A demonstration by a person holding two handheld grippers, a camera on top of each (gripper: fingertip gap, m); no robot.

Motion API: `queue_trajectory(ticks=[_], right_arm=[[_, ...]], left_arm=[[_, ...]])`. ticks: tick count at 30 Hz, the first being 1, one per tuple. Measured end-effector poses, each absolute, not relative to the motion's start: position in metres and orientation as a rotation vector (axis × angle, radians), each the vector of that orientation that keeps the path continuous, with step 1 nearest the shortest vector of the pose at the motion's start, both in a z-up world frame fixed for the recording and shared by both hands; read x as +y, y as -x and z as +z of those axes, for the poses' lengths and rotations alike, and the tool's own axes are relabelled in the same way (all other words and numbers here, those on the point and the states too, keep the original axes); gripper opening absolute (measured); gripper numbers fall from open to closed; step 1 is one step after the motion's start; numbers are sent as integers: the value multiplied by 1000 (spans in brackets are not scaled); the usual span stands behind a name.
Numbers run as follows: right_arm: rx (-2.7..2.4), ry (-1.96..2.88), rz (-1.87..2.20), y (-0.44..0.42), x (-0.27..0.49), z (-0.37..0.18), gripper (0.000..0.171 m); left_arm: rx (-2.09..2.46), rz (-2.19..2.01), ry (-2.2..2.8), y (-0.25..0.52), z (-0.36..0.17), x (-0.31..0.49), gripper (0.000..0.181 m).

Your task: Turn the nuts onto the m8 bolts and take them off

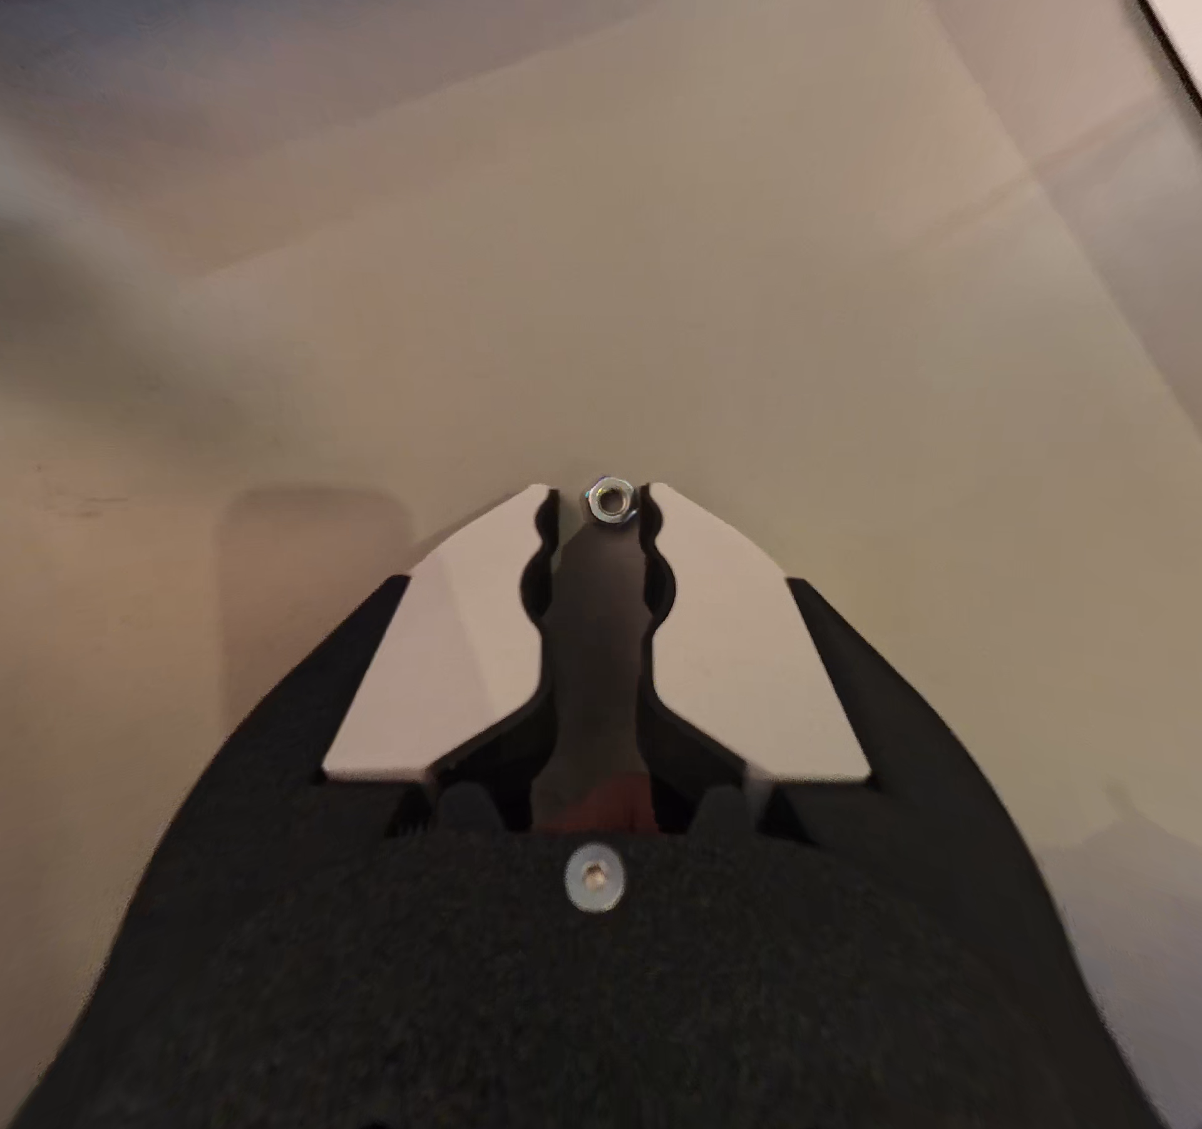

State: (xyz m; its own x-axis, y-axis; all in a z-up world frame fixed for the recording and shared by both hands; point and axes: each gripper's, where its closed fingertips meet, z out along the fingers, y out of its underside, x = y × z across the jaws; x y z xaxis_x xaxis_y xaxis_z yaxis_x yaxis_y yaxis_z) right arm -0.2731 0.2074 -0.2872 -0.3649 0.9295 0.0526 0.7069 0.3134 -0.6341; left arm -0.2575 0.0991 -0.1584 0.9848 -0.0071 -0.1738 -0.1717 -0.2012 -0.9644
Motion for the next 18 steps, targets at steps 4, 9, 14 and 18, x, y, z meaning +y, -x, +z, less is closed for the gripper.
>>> queue_trajectory(ticks=[4, 9, 14, 18], right_arm=[[-2224, 1400, 723, 273, 207, -288, 14], [-2178, 1290, 680, 271, 208, -271, 14], [-1898, 1057, 846, 223, 193, -155, 14], [-1652, 955, 1019, 150, 175, -119, 13]], left_arm=[[146, 155, 1778, 256, -161, 101, 15], [157, 170, 1787, 258, -163, 102, 15], [160, 176, 1773, 261, -156, 106, 15], [180, 180, 1769, 255, -154, 106, 15]])
